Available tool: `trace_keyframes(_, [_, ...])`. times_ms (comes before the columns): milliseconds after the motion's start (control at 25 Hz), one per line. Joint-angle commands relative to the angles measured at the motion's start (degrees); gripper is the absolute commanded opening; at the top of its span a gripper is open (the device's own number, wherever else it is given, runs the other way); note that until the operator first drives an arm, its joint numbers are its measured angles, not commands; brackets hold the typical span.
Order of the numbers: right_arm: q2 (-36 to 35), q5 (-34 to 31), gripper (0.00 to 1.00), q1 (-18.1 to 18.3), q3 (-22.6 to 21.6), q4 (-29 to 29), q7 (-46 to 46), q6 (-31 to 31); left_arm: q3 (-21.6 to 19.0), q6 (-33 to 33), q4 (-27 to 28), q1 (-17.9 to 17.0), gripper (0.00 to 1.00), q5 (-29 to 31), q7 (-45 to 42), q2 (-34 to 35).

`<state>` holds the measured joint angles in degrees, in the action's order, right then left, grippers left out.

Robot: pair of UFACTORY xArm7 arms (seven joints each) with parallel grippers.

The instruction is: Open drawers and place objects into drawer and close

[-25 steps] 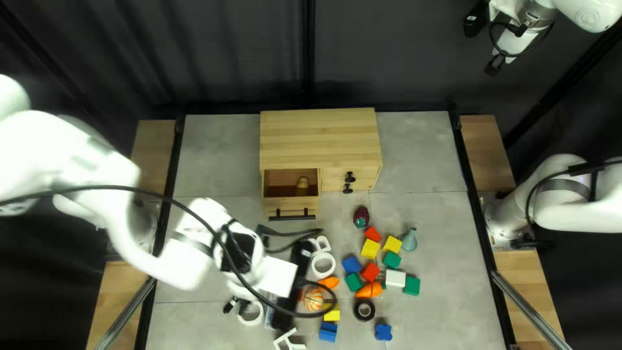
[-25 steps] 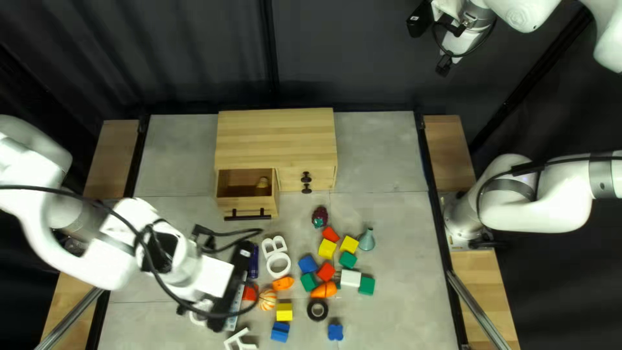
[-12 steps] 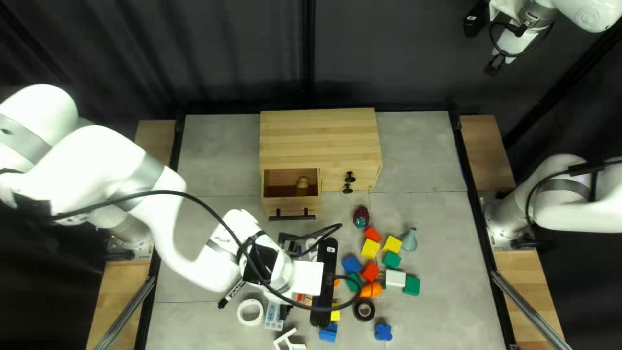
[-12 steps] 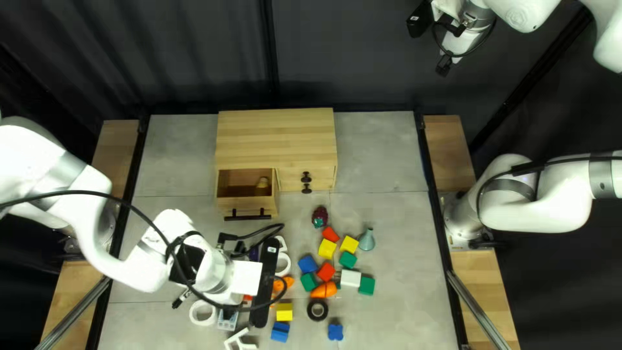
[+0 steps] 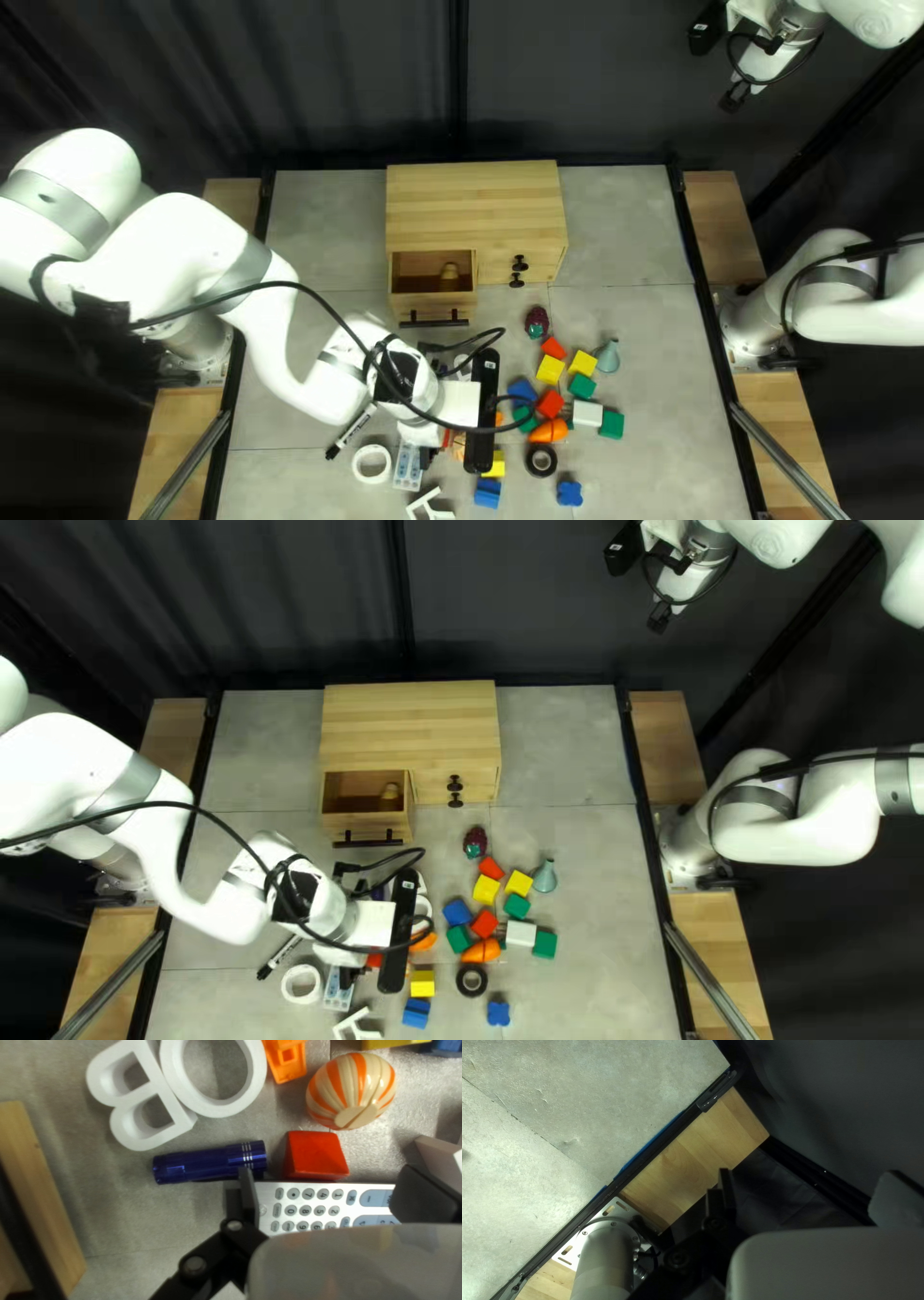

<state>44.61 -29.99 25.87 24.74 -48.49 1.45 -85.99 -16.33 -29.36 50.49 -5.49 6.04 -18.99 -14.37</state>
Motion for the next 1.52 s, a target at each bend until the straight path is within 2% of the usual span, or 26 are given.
trace_keyframes(40, [0.0,0.0,1.0,0.0,0.0,0.0,0.0,0.0,-0.6,-0.5,1.1,-0.2,1.0,-0.6,0.5,-1.2])
trace_keyframes(200, [0.0,0.0,1.0,0.0,0.0,0.0,0.0,0.0,-1.3,-0.8,1.8,0.0,1.0,-1.2,1.8,-2.3])
trace_keyframes(400, [0.0,0.0,1.0,0.0,0.0,0.0,0.0,0.0,-2.5,2.1,-0.7,1.8,1.0,-3.5,5.9,-1.6])
trace_keyframes(720, [0.0,0.0,1.0,0.0,0.0,0.0,0.0,0.0,-4.2,3.9,0.0,4.3,1.0,-6.0,11.8,-3.8])
trace_keyframes(1120, [0.0,0.0,1.0,0.0,0.0,0.0,0.0,0.0,-4.5,9.3,-2.4,4.4,1.0,-6.3,12.3,-4.5])
trace_keyframes(1160, [0.0,0.0,1.0,0.0,0.0,0.0,0.0,0.0,-4.6,9.7,-2.6,4.5,0.83,-6.4,12.3,-4.4])
trace_keyframes(1200, [0.0,0.0,1.0,0.0,0.0,0.0,0.0,0.0,-4.5,10.2,-2.9,4.5,0.37,-6.3,12.2,-4.3])
trace_keyframes(1240, [0.0,0.0,1.0,0.0,0.0,0.0,0.0,0.0,-4.3,10.2,-2.9,4.3,0.04,-6.1,12.0,-4.4])
trace_keyframes(1280, [0.0,0.0,1.0,0.0,0.0,0.0,0.0,0.0,-4.2,10.3,-2.9,4.2,0.0,-6.0,11.9,-4.4])
trace_keyframes(1520, [0.0,0.0,1.0,0.0,0.0,0.0,0.0,0.0,-2.2,8.1,-1.4,1.6,0.0,-3.1,8.5,-4.1])
